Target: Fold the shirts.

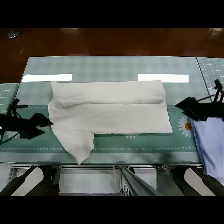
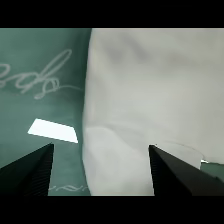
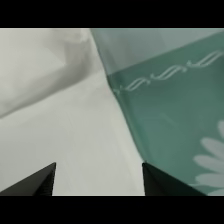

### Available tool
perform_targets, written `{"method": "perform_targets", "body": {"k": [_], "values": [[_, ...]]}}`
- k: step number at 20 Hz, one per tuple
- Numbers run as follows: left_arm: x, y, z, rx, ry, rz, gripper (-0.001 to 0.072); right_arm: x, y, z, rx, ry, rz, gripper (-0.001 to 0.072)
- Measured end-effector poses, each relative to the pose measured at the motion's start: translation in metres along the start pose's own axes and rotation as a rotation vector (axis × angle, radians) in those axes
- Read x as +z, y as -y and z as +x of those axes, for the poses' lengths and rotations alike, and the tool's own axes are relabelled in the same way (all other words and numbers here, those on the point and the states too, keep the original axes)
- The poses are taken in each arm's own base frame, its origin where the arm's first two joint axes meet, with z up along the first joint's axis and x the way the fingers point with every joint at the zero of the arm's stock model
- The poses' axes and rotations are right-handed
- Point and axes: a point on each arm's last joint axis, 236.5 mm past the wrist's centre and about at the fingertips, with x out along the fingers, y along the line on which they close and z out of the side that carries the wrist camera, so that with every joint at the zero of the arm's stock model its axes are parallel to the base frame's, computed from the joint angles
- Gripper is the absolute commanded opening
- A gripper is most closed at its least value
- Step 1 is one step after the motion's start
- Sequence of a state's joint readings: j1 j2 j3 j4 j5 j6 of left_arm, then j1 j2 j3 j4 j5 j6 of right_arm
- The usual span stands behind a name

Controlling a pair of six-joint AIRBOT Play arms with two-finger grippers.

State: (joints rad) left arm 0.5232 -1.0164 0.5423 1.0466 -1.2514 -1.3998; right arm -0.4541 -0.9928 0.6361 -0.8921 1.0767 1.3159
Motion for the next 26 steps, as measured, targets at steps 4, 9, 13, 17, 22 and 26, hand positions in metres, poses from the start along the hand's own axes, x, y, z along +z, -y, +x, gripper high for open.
{"method": "perform_targets", "body": {"k": [4, 9, 13, 17, 22, 26], "values": [[-0.036, 0.005, 0.027, -0.044, -0.058, -0.025, 0.0701, -0.036, -0.003, 0.015, 0.088, 0.000, 0.066, 0.0621], [-0.057, 0.027, 0.050, -0.066, -0.088, 0.054, 0.0217, -0.026, 0.008, 0.013, 0.088, 0.076, 0.127, 0.0621], [-0.058, 0.031, 0.056, -0.054, -0.079, 0.130, 0.0029, -0.040, 0.040, 0.011, -0.018, 0.019, 0.165, 0.0621], [-0.052, 0.041, 0.052, -0.066, -0.059, 0.176, 0.0029, -0.075, 0.056, 0.021, -0.072, -0.126, 0.192, 0.0621], [-0.046, 0.046, 0.049, -0.073, -0.040, 0.193, 0.0030, -0.083, 0.040, 0.048, -0.037, -0.204, 0.196, 0.0198], [-0.019, 0.063, 0.033, -0.089, 0.043, 0.225, 0.0030, -0.055, 0.018, 0.060, -0.017, -0.192, 0.100, 0.0023]]}}
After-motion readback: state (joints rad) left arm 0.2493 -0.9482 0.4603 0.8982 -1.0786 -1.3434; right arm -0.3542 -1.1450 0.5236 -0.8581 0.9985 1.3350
